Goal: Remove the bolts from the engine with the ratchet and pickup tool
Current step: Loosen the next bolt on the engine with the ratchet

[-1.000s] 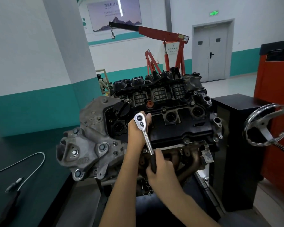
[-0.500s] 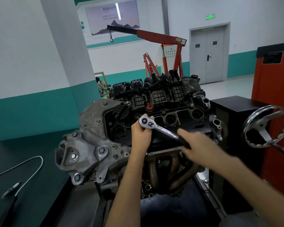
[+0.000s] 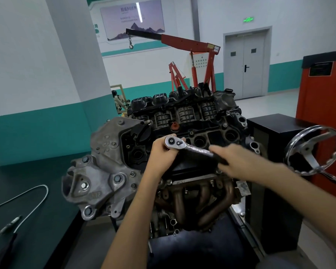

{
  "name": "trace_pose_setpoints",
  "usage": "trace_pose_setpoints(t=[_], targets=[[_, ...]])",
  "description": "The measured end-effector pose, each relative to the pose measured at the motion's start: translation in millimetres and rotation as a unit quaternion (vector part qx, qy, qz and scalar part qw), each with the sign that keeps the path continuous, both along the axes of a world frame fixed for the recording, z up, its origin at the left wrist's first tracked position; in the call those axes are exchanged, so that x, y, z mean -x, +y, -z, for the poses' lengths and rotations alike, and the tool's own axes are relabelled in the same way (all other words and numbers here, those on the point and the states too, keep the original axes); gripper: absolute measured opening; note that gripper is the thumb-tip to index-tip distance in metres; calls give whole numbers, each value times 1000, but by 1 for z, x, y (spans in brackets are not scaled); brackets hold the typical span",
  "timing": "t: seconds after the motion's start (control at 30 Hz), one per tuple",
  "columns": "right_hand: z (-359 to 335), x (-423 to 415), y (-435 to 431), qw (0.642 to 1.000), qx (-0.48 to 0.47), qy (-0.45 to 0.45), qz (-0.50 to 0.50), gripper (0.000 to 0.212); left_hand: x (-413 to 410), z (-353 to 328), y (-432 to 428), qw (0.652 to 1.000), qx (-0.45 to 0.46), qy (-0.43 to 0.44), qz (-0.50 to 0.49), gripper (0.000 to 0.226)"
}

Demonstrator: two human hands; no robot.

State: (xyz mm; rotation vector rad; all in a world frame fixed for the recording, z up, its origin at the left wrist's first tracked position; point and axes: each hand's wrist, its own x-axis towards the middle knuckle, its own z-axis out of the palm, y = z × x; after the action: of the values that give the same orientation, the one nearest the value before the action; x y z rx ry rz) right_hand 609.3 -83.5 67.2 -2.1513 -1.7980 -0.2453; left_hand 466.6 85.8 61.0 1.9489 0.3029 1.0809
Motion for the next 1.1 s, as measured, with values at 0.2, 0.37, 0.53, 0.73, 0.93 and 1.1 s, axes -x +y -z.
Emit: trace_pose_setpoints(t=[0.2,0.37,0.53,0.73,0.93,1.1], targets=[[-13,1,3,996,-31,-85,20,22,-7,11,-8,992,48,-109,-33,46],[71,90,10,955,-164,244,31,22,-15,12,-14,989,59,-121,-63,49],[89,134,37,914,-181,363,12,34,-12,9,-11,988,48,-103,-105,48],[21,26,0,998,-37,54,-2,32,-4,11,-11,995,43,-82,-38,52],[-14,-4,4,991,-35,-128,21,25,-6,10,-13,993,57,-102,-32,50],[68,83,7,961,-139,238,36,21,-13,9,-21,983,92,-141,-73,47]])
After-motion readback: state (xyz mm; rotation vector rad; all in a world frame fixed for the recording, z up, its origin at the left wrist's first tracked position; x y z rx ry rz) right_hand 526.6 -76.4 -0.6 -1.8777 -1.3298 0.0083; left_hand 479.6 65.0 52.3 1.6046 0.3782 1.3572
